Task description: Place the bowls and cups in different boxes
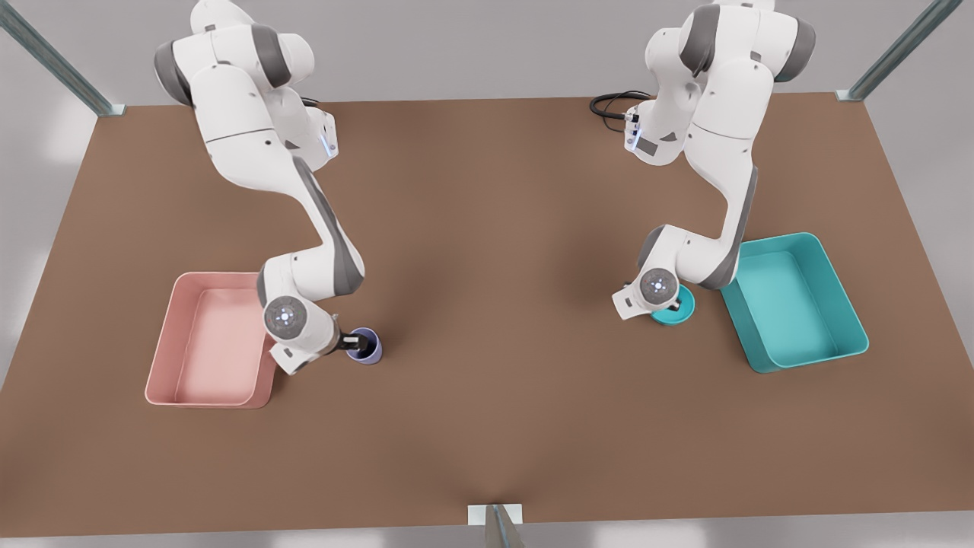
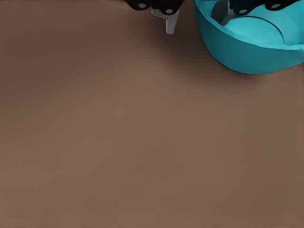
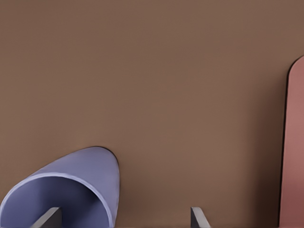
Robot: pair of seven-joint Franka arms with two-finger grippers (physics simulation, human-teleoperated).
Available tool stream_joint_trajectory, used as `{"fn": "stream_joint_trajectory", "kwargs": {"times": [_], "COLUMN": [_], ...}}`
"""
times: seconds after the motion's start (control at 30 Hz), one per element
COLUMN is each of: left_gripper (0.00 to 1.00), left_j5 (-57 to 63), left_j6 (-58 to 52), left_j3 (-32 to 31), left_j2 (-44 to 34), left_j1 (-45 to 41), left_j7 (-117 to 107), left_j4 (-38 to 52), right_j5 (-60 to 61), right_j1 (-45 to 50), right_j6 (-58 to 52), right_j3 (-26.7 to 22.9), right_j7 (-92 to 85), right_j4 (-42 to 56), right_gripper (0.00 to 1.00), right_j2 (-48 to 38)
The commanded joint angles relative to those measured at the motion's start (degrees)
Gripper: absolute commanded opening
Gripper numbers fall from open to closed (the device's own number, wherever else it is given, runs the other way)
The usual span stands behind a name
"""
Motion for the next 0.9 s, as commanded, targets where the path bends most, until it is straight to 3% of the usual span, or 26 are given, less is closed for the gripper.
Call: {"fn": "stream_joint_trajectory", "kwargs": {"times": [0.0, 0.17, 0.2, 0.27, 0.33, 0.4, 0.47, 0.6, 0.7, 0.8, 0.83, 0.87], "left_gripper": [0.21, 0.21, 0.21, 0.21, 0.21, 0.21, 0.21, 0.21, 0.21, 0.21, 0.26, 0.99], "left_j5": [-1.1, -0.9, -0.9, -1.0, -1.1, -2.6, -3.2, -7.6, -10.2, -10.2, -10.2, -10.2], "left_j6": [1.4, -9.5, -12.0, -19.3, -32.5, -32.2, -24.1, -5.1, 1.9, 2.8, 2.7, 2.6], "left_j3": [0.0, 0.4, 1.6, 4.7, 8.2, 12.3, 16.1, 17.1, 17.1, 17.1, 17.1, 17.1], "left_j2": [-0.1, -6.4, -8.3, -11.5, -13.6, -13.7, -12.6, -6.7, -1.6, 0.1, 0.1, 0.1], "left_j1": [0.0, 0.5, 0.5, 0.7, 4.9, 8.4, 8.4, 10.8, 13.6, 14.6, 14.6, 15.0], "left_j7": [-0.3, -0.2, -0.3, -0.6, -0.5, 0.2, 1.8, 1.7, 1.9, 2.0, 2.2, 3.9], "left_j4": [0.0, 2.9, 3.3, 5.7, 15.0, 17.2, 13.8, 5.6, 5.4, 5.4, 5.4, 5.4], "right_j5": [0.0, 0.6, 0.7, 0.5, 0.4, 0.5, 0.6, 0.7, 0.5, -0.3, -0.8, -0.7], "right_j1": [0.1, -0.1, -0.1, -0.1, 0.0, -0.1, -0.2, -2.5, -7.6, -12.7, -15.7, -18.4], "right_j6": [2.4, 2.7, 2.9, 2.9, 3.0, 2.5, 2.1, 1.0, -8.4, -10.3, -11.1, -11.5], "right_j3": [0.0, 0.3, 0.3, 0.3, 0.4, 0.7, 0.7, 0.6, 0.3, -0.4, -0.4, -0.4], "right_j7": [5.4, 5.4, 5.4, 5.4, 5.4, 5.5, 5.5, 3.7, -11.3, -29.3, -35.7, -40.6], "right_j4": [-0.1, -0.1, -0.1, 0.0, 0.6, 1.7, 2.2, 2.3, 7.1, 7.6, 8.8, 9.1], "right_gripper": [1.00, 1.00, 0.95, 0.63, 0.43, 0.23, 0.21, 0.21, 0.21, 0.21, 0.21, 0.21], "right_j2": [0.5, 2.2, 2.6, 2.9, 3.8, 3.7, 3.7, 0.9, -4.5, -10.1, -10.5, -10.6]}}
